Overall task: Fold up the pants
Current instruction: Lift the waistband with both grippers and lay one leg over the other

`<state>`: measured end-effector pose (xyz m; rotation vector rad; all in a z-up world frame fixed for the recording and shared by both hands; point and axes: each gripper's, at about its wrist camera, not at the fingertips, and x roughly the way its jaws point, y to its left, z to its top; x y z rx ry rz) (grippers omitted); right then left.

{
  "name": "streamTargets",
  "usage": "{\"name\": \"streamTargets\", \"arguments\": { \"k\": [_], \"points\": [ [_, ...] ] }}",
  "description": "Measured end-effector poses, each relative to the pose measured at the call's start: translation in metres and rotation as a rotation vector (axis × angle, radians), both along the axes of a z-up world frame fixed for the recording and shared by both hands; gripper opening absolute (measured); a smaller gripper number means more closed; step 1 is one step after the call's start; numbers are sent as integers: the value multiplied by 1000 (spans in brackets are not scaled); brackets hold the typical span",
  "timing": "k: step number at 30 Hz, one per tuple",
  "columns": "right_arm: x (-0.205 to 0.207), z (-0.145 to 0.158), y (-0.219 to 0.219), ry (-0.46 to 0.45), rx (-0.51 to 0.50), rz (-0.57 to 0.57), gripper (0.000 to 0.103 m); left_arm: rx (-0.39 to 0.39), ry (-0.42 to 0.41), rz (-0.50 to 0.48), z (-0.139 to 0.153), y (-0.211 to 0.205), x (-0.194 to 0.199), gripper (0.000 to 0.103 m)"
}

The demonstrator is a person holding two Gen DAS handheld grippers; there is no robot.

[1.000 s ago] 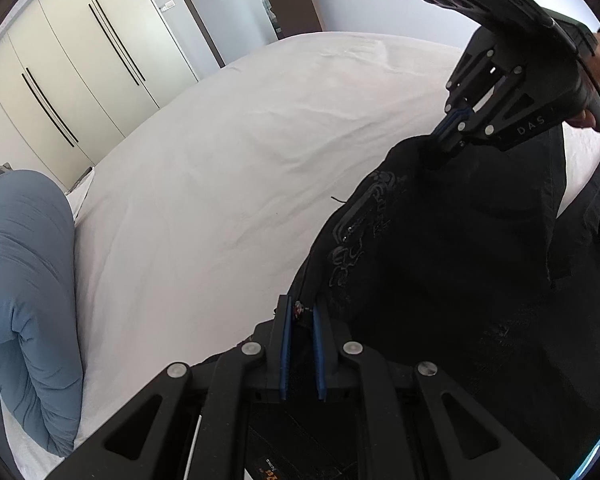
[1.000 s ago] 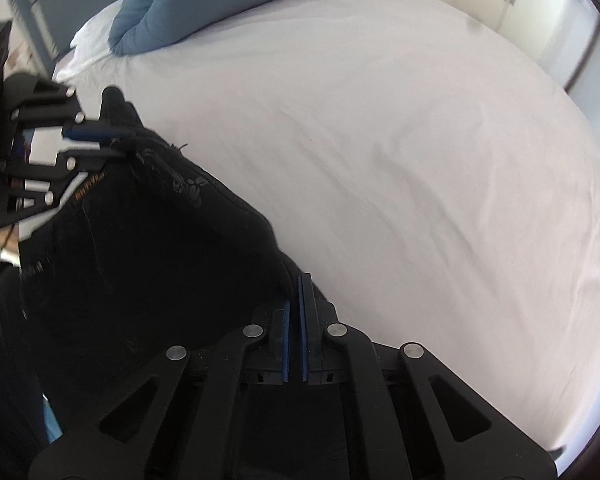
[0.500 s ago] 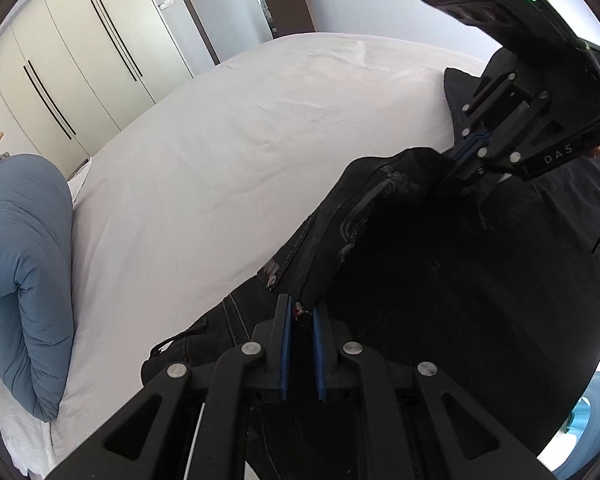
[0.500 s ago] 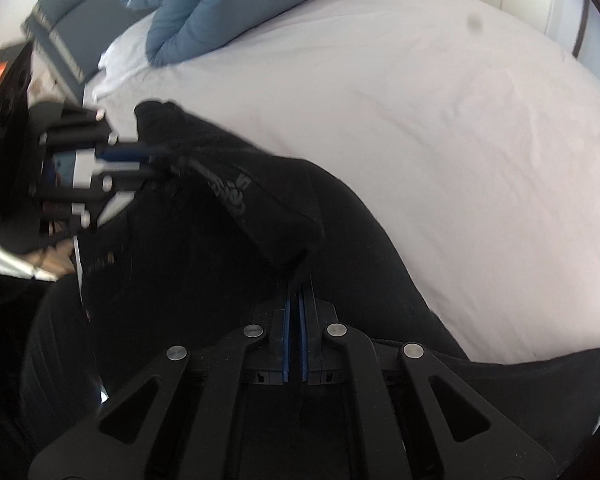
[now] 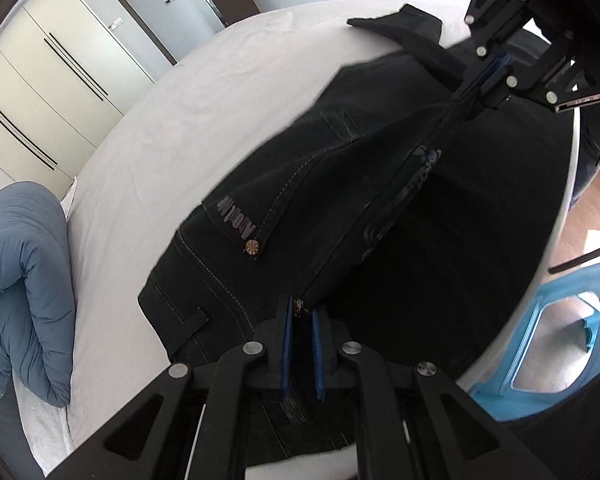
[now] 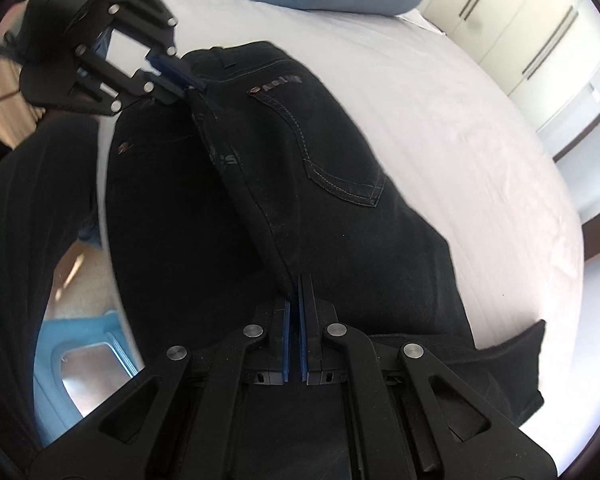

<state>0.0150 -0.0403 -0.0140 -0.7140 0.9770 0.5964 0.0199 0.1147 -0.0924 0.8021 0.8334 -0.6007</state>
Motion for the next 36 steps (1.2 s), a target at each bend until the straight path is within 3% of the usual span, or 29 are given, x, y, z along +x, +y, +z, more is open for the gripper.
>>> {"name": "streamTargets", "arguments": {
  "k": [4, 9, 16, 19, 25, 36],
  "points": [
    [-29, -14, 21, -28, -66, 17, 2, 55, -4, -2, -17, 10, -16, 3],
    [-50, -24, 16, -30, -91, 15, 2, 54, -25, 0, -19, 11, -26, 3],
    [-86, -16, 18, -69, -112, 26, 2, 31, -120, 59, -17, 12, -49, 2],
    [-92, -15, 17, -70, -110, 28, 2, 57, -156, 60, -21, 12, -61, 2],
    [-94, -12, 13, -68, -128, 36, 2, 104, -148, 25, -30, 12, -72, 3],
    [-93, -17, 7, -77, -172, 59, 2, 87, -119, 18, -34, 11, -75, 2]
  ]
}}
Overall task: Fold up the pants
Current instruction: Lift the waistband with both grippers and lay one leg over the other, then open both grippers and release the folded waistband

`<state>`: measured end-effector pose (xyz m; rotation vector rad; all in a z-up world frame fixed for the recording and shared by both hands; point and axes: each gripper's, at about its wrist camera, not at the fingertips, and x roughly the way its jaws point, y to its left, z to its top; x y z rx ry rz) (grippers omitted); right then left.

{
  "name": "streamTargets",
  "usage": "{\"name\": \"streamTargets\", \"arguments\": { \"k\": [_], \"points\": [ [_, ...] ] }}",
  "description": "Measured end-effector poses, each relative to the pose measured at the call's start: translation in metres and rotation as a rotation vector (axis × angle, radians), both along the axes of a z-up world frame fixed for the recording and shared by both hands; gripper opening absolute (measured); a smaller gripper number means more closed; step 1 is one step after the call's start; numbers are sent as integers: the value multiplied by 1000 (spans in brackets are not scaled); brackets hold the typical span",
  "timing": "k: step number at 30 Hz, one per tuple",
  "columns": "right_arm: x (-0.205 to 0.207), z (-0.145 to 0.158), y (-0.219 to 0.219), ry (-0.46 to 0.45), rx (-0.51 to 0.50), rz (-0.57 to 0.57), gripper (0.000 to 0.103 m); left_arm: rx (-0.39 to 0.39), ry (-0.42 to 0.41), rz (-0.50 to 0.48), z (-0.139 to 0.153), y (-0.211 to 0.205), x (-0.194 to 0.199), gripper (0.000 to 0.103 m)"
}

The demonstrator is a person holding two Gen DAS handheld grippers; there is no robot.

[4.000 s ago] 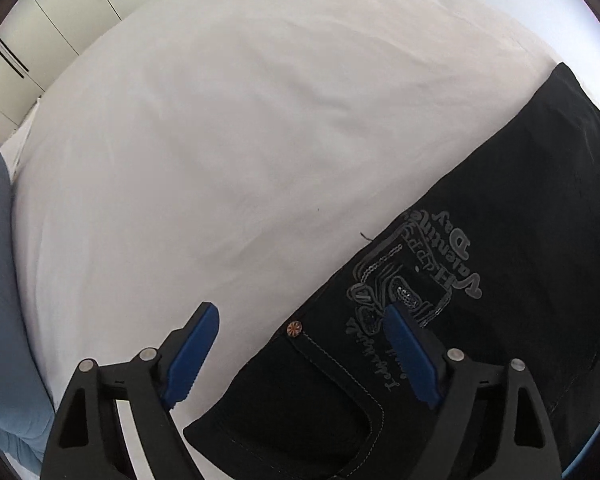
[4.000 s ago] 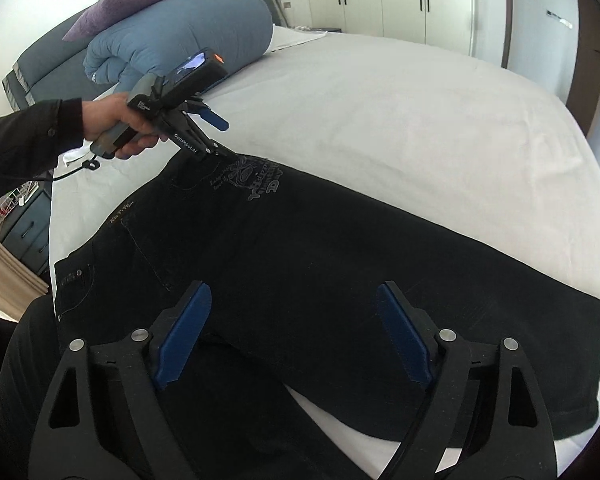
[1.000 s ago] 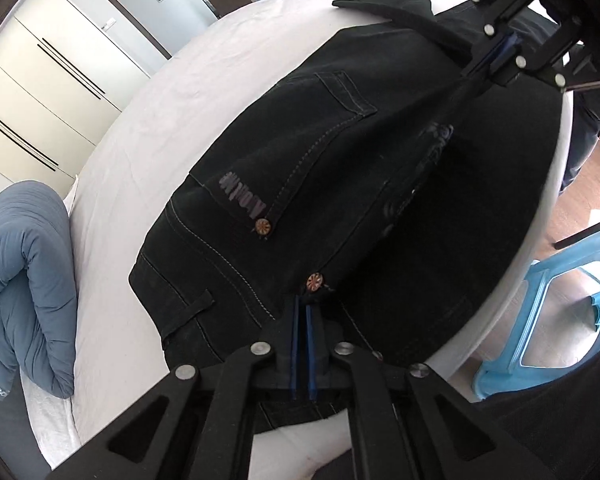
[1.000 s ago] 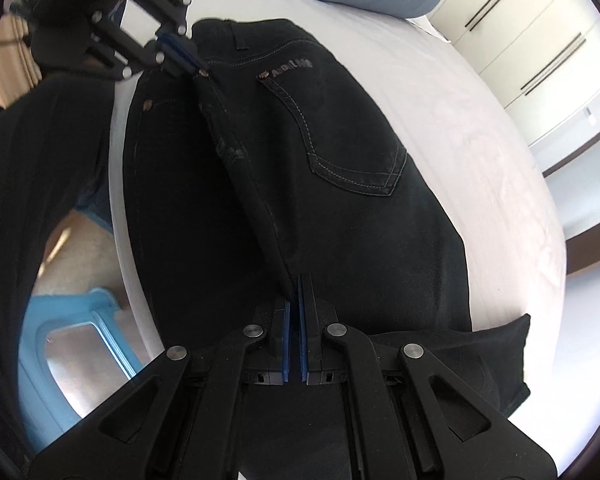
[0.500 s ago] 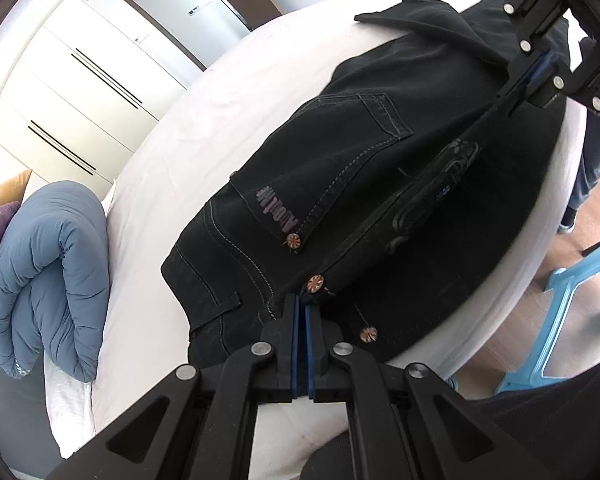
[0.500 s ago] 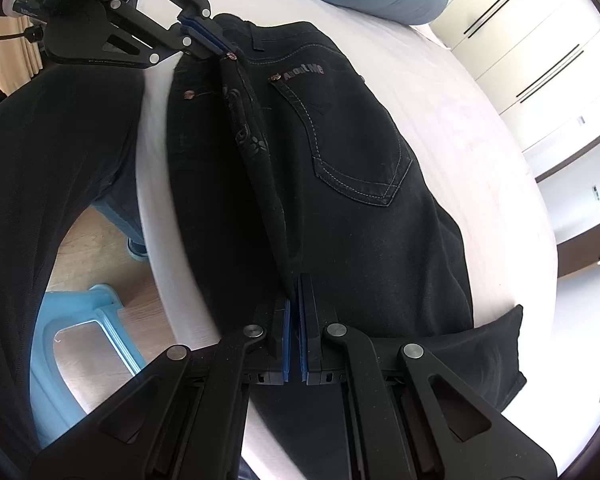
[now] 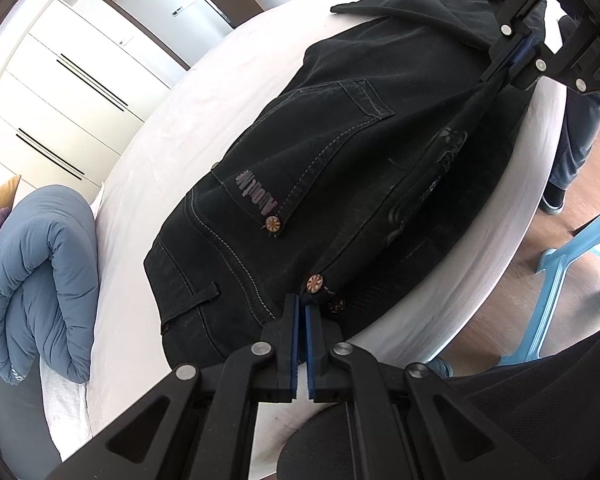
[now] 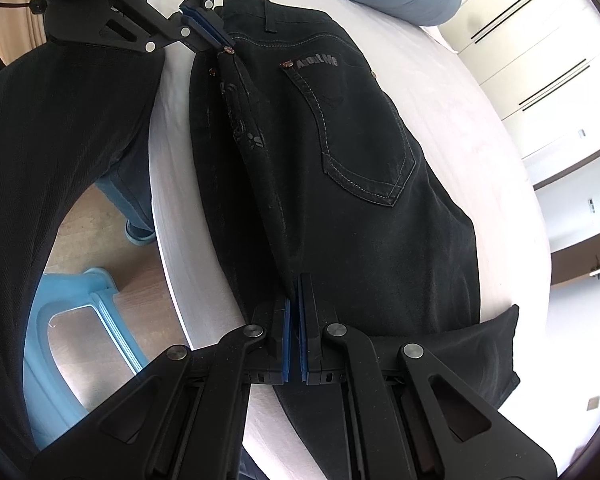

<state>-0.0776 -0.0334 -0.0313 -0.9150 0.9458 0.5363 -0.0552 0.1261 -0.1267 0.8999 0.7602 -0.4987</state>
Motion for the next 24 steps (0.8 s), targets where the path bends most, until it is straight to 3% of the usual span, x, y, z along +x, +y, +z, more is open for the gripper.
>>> {"name": "streamTargets", "arguments": {
  "k": [19, 24],
  "points": [
    [-8, -17, 19, 19, -22, 19, 2, 4, 50, 14, -14, 4, 8, 3],
    [-6, -25, 17, 28, -15, 6, 2, 13, 23, 16, -14, 5, 6, 7]
  ]
}}
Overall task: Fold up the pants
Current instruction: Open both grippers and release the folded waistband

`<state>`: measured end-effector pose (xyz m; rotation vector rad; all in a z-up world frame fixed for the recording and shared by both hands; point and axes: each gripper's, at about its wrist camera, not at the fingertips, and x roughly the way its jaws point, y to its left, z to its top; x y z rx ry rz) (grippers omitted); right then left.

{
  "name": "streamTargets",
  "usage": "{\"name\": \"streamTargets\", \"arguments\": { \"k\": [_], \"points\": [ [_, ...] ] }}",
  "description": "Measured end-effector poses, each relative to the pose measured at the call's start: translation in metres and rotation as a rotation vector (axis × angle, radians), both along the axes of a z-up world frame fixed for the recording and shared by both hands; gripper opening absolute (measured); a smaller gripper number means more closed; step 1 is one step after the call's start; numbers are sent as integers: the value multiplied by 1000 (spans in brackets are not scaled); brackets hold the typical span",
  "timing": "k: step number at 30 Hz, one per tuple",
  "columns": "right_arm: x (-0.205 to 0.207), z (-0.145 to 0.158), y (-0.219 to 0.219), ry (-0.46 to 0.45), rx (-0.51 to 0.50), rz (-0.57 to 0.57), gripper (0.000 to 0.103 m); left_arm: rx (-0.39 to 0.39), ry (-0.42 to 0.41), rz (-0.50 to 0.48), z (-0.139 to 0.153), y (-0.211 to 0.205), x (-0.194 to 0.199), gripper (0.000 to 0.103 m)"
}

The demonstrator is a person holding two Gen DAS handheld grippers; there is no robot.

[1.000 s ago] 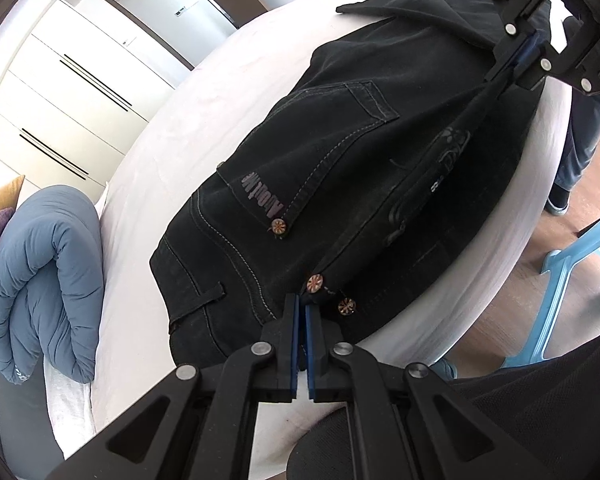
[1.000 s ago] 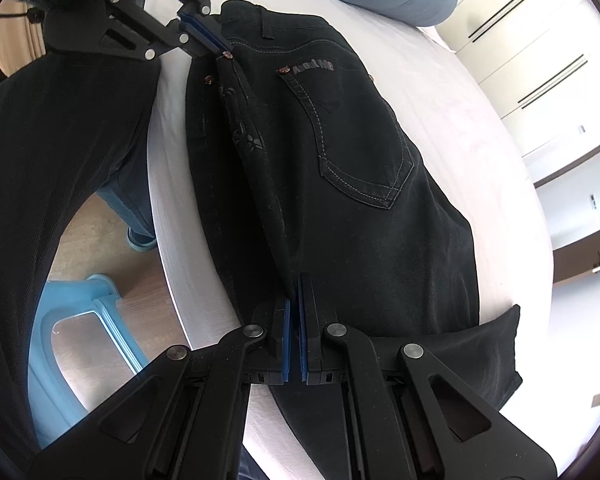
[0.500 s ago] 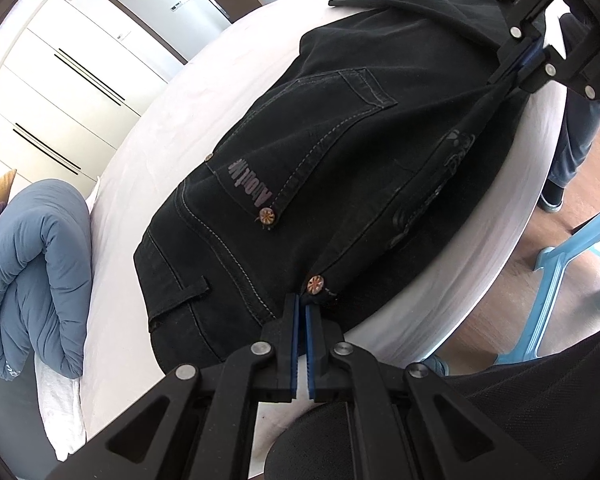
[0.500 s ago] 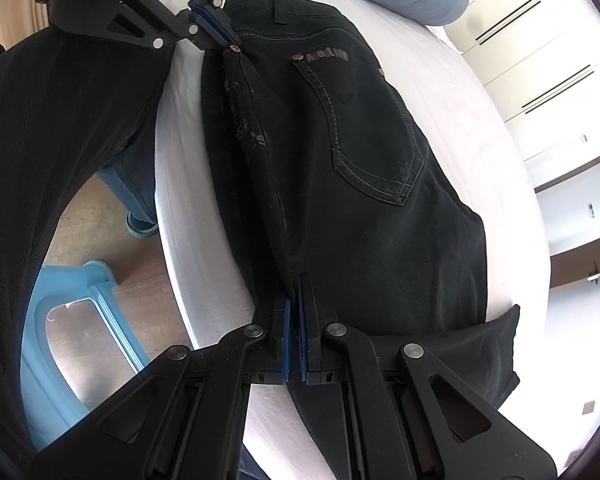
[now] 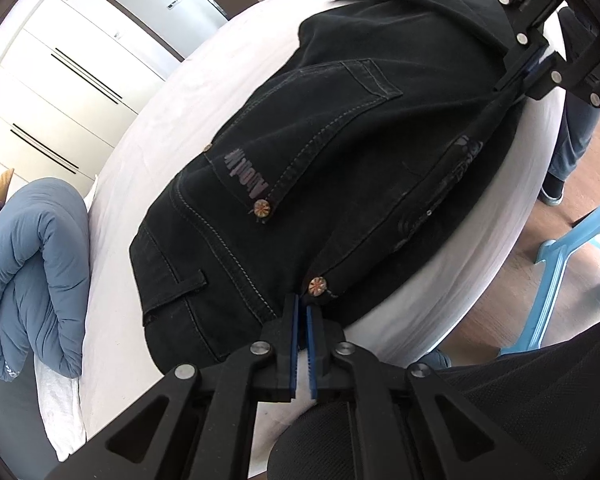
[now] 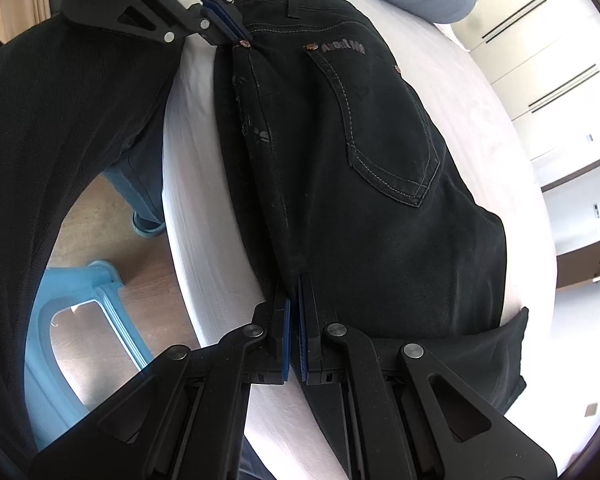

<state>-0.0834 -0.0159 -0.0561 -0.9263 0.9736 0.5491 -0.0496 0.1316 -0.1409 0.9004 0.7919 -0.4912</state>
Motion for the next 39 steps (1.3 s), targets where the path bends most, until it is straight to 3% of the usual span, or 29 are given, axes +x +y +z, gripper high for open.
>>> {"name": "streamTargets", "arguments": {
  "k": [3, 5, 8, 12, 14, 17, 21, 26, 29, 33, 35, 37, 38, 39],
  "points": [
    [0, -2, 0, -6, 1, 1, 2, -3, 1, 31, 7, 4, -1, 17],
    [-1, -6, 2, -15, -9, 4, 3, -11, -17, 47, 20, 7, -6, 39],
    [-1, -9, 2, -22, -7, -5, 3, -80, -17, 89, 49, 13, -6, 52],
    [-1, -12, 4, -32, 3, -18, 5, -195, -12, 161, 80, 1, 10, 52],
    [-1, -13, 6, -37, 7, -23, 6, -229, 19, 164, 80, -18, 24, 51],
    [-1, -14, 5, -39, 20, -39, 6, -213, 76, 150, 58, -47, 40, 40],
    [0, -14, 2, -41, 52, -71, 6, -196, 178, 202, 13, -59, 58, 40],
    [-2, -12, -9, -47, 117, -114, 6, -197, 199, 243, 15, -51, 62, 48],
    [-7, -11, -15, -70, 141, -115, 6, -196, 192, 301, 27, -49, 67, 46],
    [-13, -8, -23, -87, 176, -137, 7, -276, 149, 292, 58, -68, 68, 46],
    [-15, -8, -22, -95, 174, -142, 8, -259, 157, 273, 53, -87, 72, 46],
    [-17, -7, -21, -100, 173, -136, 10, -196, 219, 289, 29, -100, 82, 46],
    [-18, -6, -22, -97, 177, -139, 14, -175, 248, 305, 13, -101, 89, 47],
    [-18, -4, -23, -87, 191, -145, 24, -204, 241, 313, 9, -99, 91, 47]
  ]
}}
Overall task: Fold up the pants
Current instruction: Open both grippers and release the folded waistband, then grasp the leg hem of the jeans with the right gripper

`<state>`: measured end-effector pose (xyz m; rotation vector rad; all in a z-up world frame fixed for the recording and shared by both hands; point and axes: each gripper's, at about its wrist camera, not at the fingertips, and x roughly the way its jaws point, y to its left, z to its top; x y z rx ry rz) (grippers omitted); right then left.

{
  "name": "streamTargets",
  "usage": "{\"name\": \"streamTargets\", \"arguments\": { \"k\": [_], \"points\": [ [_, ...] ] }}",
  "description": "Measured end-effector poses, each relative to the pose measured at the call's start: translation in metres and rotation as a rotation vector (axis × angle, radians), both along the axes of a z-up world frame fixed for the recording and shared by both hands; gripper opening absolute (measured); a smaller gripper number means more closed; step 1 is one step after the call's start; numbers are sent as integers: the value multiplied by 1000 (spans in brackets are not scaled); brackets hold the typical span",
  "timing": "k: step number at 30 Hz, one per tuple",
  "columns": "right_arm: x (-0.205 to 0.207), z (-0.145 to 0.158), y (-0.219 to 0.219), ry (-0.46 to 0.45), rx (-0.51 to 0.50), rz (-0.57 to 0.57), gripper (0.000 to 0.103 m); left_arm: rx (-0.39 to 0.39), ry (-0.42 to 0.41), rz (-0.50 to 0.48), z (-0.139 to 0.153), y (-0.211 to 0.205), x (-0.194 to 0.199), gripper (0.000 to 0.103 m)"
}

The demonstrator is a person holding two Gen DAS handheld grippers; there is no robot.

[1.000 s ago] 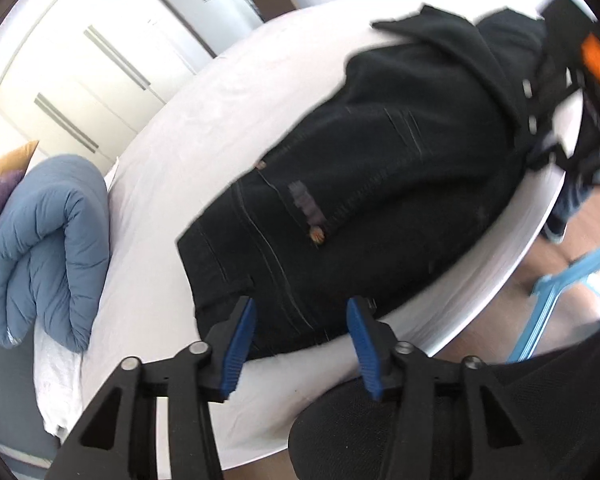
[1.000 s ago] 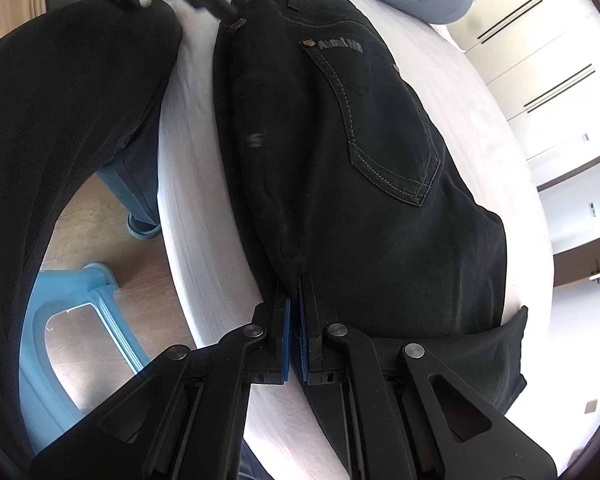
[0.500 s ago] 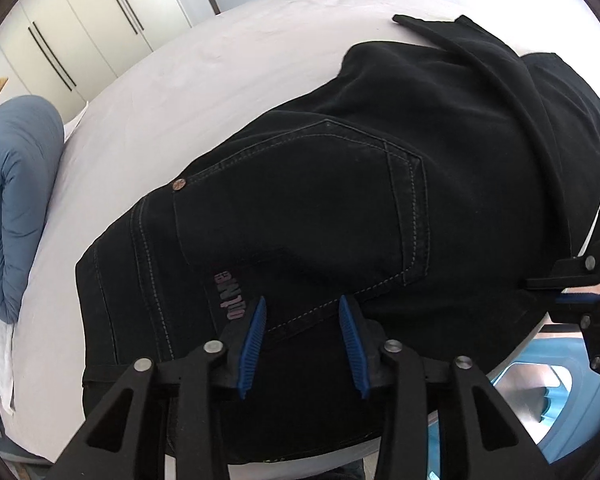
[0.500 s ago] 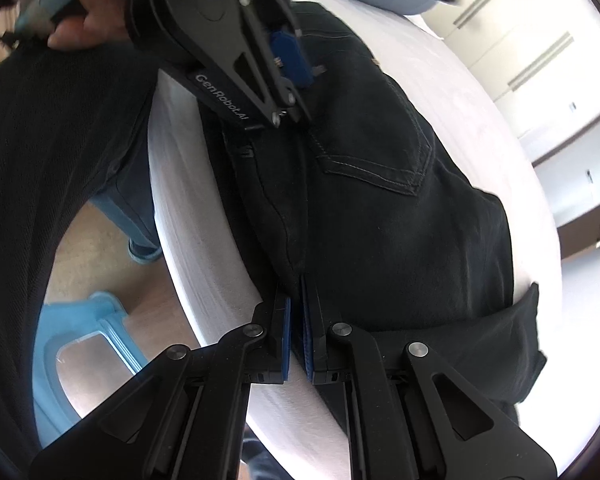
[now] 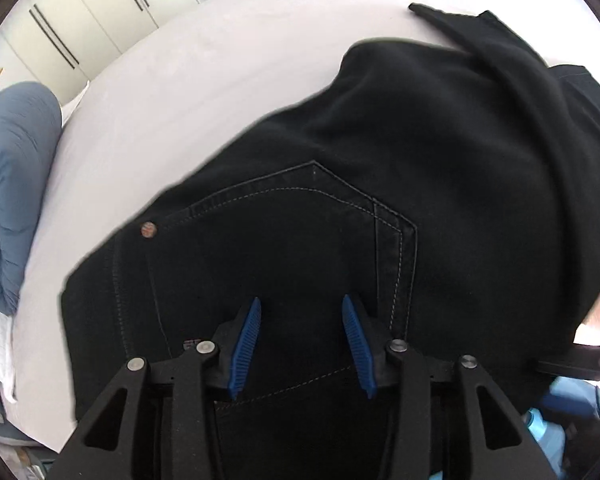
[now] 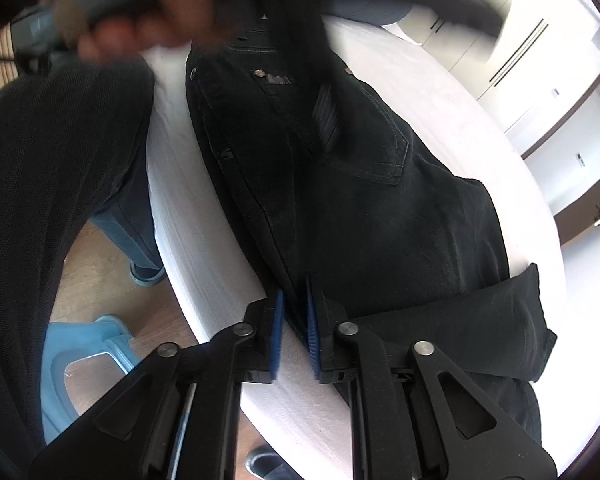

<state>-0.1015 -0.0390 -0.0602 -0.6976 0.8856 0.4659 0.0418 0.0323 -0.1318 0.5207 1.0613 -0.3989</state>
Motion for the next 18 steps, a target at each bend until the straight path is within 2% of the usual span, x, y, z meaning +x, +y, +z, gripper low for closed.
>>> {"name": "streamTargets", "arguments": {
  "k": [1, 2, 3, 6, 8, 11, 13, 14, 18],
  "points": [
    [-1, 3, -4, 16, 27, -15, 31, -48, 12, 29, -1, 6, 4, 47],
    [-2, 7, -7, 21, 49, -31, 55, -79, 34, 51, 1, 10, 9, 48],
    [-6, 15, -13, 25, 95, -46, 69, -93, 46, 63, 2, 12, 11, 49],
    [-17, 43, -35, -10, 217, -90, 72, -64, 34, 46, 3, 10, 8, 49],
    [-8, 62, -61, -41, 268, -203, 72, -61, 39, 62, 10, 8, 10, 48],
    [27, 88, -119, -23, 410, -439, 72, -106, 6, 56, 30, 1, 7, 47],
    [59, 97, -165, 18, 491, -618, 72, -143, -3, 33, 40, -11, 4, 47],
    [72, 99, -181, 33, 520, -669, 72, -158, 2, 24, 40, -17, 4, 47],
    [131, 105, -237, 30, 555, -836, 72, -188, 89, 65, 10, -23, 17, 48]
  ]
}}
